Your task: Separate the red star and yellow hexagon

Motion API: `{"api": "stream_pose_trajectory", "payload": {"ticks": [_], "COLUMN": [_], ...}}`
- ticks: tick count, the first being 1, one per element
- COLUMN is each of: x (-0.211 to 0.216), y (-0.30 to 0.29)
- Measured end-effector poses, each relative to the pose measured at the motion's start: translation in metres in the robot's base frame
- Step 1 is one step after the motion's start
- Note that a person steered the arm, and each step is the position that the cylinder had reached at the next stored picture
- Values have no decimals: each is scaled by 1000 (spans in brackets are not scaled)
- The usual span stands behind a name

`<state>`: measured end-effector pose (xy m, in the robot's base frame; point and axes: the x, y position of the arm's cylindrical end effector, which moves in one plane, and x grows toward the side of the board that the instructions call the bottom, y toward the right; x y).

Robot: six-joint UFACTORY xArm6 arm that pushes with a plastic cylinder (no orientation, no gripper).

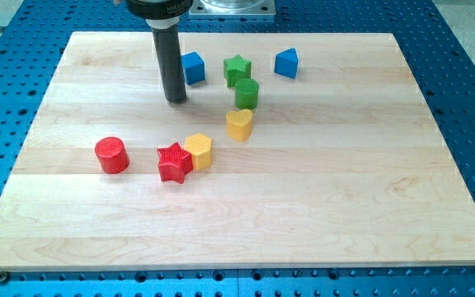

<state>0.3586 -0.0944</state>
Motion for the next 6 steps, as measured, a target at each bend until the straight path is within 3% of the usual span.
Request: {"api": "stream_pose_trajectory", "payload": {"ticks": [2, 4, 6], "x": [7, 77, 116], "y": [-8, 4, 28]}}
